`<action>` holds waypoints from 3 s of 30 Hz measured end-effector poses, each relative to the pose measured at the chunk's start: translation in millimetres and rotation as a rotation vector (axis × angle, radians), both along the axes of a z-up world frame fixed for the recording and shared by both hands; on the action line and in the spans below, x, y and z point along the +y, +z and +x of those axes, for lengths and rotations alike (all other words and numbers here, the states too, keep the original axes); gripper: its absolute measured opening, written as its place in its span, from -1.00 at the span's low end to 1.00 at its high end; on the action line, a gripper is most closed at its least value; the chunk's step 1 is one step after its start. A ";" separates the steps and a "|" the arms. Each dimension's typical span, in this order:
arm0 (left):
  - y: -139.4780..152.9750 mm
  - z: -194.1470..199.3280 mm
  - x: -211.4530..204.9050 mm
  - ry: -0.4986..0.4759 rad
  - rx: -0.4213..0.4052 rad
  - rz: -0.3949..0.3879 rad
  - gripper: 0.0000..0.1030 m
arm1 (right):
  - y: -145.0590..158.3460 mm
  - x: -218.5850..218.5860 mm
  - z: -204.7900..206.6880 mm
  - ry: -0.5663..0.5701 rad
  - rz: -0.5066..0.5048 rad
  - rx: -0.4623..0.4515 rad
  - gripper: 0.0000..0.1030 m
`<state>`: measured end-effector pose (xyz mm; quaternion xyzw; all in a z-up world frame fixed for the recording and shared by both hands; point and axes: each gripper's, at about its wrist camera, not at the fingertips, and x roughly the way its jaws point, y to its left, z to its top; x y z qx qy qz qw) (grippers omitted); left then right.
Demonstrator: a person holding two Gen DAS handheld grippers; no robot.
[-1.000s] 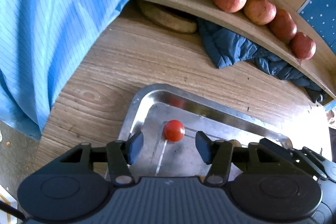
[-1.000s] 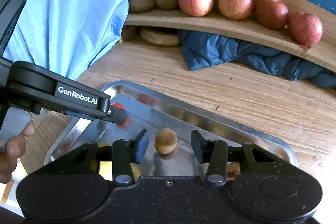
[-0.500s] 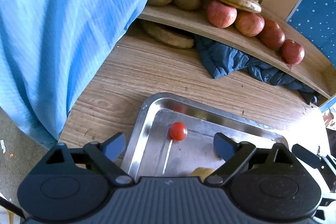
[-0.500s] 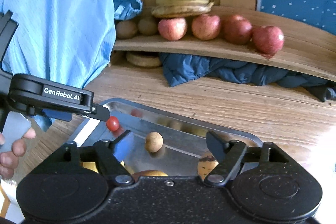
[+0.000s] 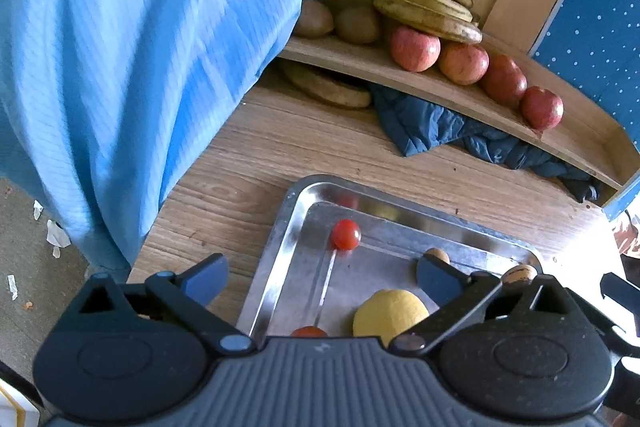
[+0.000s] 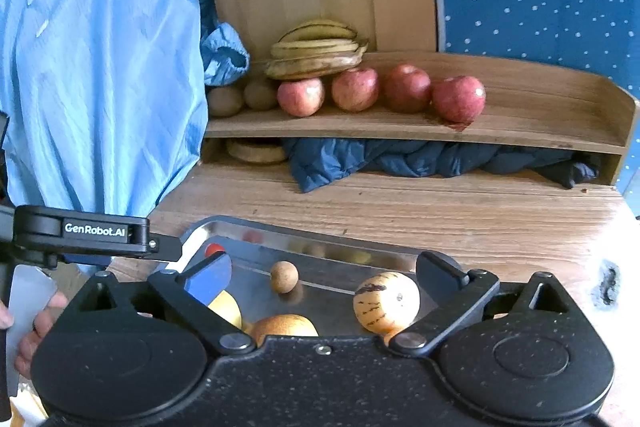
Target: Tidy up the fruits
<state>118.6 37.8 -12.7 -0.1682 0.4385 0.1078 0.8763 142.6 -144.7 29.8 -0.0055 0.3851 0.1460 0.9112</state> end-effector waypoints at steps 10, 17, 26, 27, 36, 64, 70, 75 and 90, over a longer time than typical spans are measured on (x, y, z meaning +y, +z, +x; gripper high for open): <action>12.4 -13.5 -4.3 -0.026 -0.054 0.052 0.99 | 10.1 -5.8 -11.3 -0.031 0.014 -0.039 0.99; 19.6 -24.7 -3.2 -0.060 -0.089 0.087 0.99 | 16.5 -9.7 -25.7 -0.068 0.026 -0.072 0.99; 23.2 -49.6 -0.8 -0.099 -0.120 0.084 0.99 | 27.3 -7.4 -55.2 -0.122 0.016 -0.115 0.99; 23.8 -53.2 -0.3 -0.106 -0.130 0.078 0.99 | 28.4 -6.2 -58.3 -0.125 0.017 -0.119 0.99; 35.3 -87.3 1.3 -0.138 -0.181 0.104 0.99 | 37.9 1.2 -94.7 -0.175 0.015 -0.144 0.99; 35.0 -164.0 9.6 -0.239 -0.234 0.086 0.99 | 40.5 38.5 -175.4 -0.197 -0.043 -0.116 0.99; 33.9 -169.3 7.1 -0.261 -0.233 0.081 0.99 | 39.5 39.0 -186.6 -0.217 -0.055 -0.109 0.99; 33.6 -170.4 8.6 -0.263 -0.231 0.080 0.99 | 36.9 39.6 -188.8 -0.228 -0.058 -0.101 0.99; 28.1 -166.1 14.8 -0.266 -0.214 0.069 0.99 | 31.5 47.6 -184.3 -0.224 -0.067 -0.079 0.99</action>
